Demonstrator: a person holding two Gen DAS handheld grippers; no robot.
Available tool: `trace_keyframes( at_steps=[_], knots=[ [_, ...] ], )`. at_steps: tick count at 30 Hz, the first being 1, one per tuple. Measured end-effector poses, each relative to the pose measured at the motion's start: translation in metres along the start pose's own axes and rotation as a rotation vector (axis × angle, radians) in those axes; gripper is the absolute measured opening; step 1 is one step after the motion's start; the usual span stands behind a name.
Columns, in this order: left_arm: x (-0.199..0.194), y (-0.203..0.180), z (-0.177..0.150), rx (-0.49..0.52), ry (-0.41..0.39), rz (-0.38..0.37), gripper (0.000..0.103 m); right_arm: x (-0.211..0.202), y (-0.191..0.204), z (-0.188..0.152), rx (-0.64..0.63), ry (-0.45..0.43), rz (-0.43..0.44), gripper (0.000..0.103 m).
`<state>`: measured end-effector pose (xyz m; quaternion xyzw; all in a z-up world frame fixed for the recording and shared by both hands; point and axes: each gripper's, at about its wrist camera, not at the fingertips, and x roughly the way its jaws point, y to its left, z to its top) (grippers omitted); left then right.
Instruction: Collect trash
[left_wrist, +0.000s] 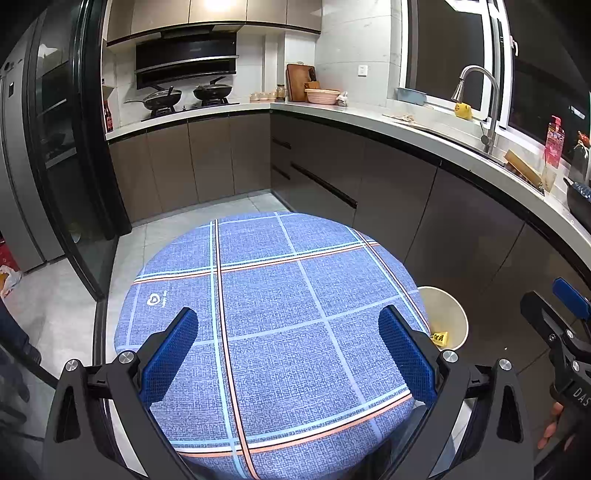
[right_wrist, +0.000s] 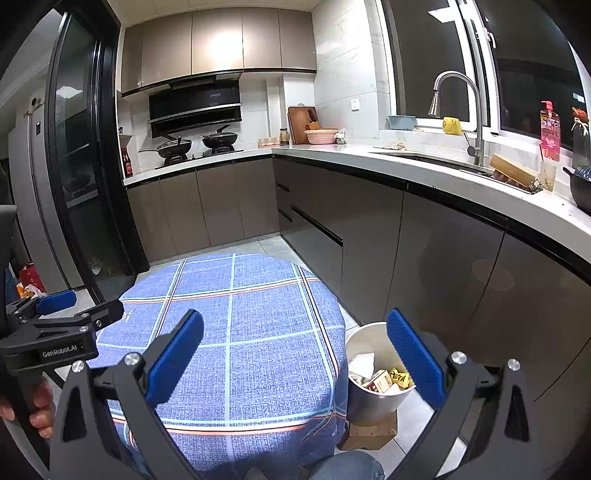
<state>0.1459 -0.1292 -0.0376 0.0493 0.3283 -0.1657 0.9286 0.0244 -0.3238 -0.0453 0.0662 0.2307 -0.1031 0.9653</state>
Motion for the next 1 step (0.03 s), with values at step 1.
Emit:
trace_keyframes(
  at_steps=[1],
  knots=[
    [0.0002,0.0000,-0.0008,-0.001,0.001,0.000,0.095,0.0001,0.0002,0.0000,0.001,0.000,0.000,0.100]
  ],
)
